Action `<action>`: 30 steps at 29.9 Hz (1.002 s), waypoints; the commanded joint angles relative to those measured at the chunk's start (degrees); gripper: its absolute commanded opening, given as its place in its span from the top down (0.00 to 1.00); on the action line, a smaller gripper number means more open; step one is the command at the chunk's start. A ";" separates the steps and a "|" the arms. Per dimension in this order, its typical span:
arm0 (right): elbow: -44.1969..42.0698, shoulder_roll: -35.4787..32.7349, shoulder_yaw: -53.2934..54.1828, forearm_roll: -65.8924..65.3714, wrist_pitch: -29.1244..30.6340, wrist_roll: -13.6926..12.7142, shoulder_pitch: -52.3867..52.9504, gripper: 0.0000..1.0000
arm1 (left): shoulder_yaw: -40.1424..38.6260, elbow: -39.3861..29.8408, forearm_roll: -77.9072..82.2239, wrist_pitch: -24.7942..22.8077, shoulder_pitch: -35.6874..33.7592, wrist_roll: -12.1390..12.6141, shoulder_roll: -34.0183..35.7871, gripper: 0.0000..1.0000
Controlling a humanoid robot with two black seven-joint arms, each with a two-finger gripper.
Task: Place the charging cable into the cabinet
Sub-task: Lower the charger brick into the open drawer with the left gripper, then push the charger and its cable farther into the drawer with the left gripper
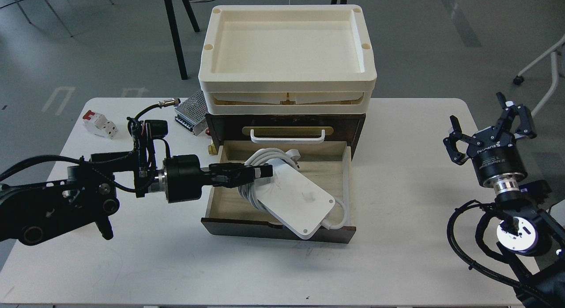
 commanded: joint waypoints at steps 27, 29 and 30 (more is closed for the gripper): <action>0.00 0.00 0.02 0.00 0.04 0.00 0.02 0.00 | 0.06 8.59 -7.45 5.22 5.76 0.00 -6.64 0.93; 0.00 0.00 0.02 0.00 0.04 0.00 0.02 0.00 | 0.06 9.47 -7.36 5.30 5.58 0.00 -7.69 0.93; 0.00 0.00 0.02 0.00 0.04 0.00 0.02 0.00 | 0.06 10.26 -7.36 5.30 5.58 0.00 -8.31 0.93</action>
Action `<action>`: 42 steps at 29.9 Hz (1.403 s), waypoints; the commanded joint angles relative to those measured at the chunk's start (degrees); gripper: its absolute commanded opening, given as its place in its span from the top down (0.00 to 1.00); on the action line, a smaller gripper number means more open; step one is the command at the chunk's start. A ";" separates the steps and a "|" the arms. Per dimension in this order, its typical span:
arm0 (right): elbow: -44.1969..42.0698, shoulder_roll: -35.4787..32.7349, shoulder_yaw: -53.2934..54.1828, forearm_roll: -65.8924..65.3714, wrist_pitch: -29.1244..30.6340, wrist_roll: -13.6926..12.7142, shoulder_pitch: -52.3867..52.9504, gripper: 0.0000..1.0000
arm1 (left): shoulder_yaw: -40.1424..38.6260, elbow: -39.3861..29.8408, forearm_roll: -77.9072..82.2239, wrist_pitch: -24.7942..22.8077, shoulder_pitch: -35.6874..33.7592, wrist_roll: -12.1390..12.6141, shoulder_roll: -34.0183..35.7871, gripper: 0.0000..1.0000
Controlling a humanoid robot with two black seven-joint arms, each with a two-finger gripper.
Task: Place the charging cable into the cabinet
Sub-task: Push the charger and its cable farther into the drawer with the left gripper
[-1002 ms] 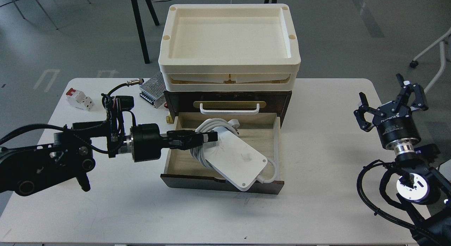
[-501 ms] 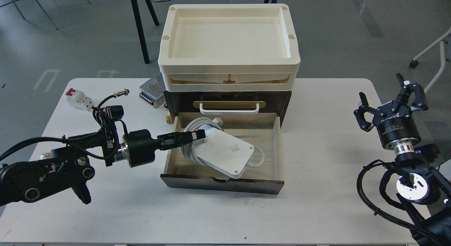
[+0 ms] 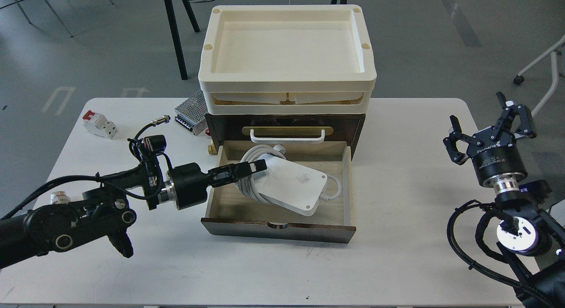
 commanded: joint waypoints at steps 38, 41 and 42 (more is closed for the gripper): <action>0.00 0.00 0.00 0.00 -0.01 0.00 0.00 0.00 | 2.22 20.71 2.04 0.00 -0.15 0.00 -15.85 0.27; 0.00 0.00 0.00 0.00 -0.01 0.00 0.00 0.00 | 1.78 18.79 1.86 0.00 -0.06 0.00 -15.50 0.17; 0.00 0.00 0.00 0.00 -0.01 0.00 0.00 0.01 | 1.86 17.56 1.95 0.08 -0.15 0.00 -15.15 0.15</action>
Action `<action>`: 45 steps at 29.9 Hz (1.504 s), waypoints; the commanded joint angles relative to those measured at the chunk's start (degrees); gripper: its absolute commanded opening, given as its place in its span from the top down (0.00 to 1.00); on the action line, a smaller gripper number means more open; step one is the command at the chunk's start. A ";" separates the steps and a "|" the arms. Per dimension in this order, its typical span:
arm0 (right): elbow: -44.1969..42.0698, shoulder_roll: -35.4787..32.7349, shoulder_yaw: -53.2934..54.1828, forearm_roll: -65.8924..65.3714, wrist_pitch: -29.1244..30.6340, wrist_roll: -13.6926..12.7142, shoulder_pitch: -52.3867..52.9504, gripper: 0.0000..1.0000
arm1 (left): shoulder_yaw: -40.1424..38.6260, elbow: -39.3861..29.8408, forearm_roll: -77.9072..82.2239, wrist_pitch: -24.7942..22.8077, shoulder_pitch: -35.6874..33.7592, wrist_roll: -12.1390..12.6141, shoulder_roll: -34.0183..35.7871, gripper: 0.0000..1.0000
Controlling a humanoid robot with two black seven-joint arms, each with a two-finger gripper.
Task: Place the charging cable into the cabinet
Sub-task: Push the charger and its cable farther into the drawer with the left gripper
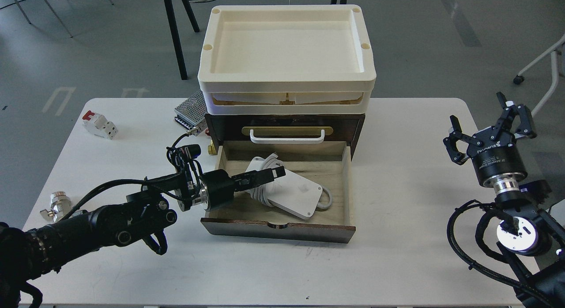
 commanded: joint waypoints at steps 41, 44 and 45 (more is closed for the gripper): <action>0.00 0.00 0.09 0.00 0.01 0.00 0.00 0.01 | 0.56 0.33 13.25 15.20 1.67 0.00 0.54 0.15; 0.00 0.00 0.09 0.00 0.01 0.00 0.00 0.01 | 0.56 0.33 13.43 16.26 1.59 0.00 0.80 0.15; 0.00 0.00 0.09 0.00 0.01 0.00 0.00 0.00 | 0.56 0.33 13.52 16.61 1.59 0.00 0.97 0.15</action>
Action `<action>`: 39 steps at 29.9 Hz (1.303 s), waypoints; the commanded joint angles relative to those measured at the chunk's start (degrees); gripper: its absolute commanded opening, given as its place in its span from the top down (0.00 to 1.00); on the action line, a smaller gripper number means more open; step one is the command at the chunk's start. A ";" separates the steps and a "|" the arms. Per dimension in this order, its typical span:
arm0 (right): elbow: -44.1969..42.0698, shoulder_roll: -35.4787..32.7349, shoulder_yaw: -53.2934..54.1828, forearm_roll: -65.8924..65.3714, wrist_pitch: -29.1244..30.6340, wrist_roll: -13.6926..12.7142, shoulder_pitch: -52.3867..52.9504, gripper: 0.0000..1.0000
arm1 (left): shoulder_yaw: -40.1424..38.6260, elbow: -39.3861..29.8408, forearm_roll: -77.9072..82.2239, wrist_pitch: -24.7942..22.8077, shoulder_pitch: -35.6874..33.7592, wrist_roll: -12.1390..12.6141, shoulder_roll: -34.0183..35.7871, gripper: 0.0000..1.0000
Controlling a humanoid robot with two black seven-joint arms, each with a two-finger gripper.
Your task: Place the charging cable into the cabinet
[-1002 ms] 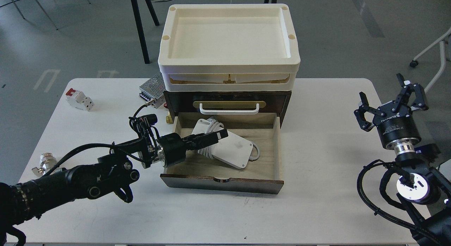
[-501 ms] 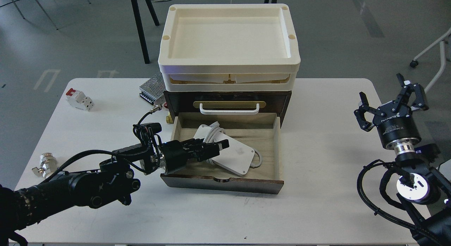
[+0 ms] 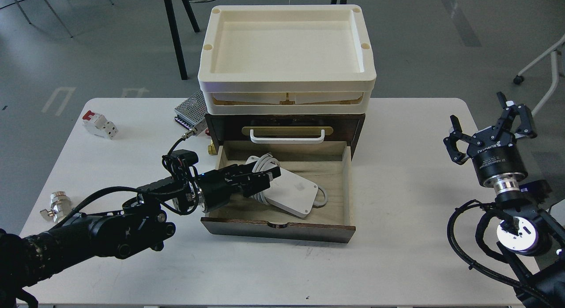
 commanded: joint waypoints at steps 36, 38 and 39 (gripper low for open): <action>0.00 0.00 -0.07 0.00 0.00 0.00 -0.09 0.01 | -8.62 -12.68 -19.91 8.70 11.88 0.01 23.62 0.14; 0.00 0.00 -0.15 0.00 0.00 0.00 0.00 0.01 | -9.77 -12.15 -27.55 8.52 12.76 0.01 24.59 0.14; 0.00 0.00 -0.15 0.00 0.00 0.00 -0.09 0.01 | -10.12 -11.63 -31.85 8.34 12.85 0.01 24.86 0.14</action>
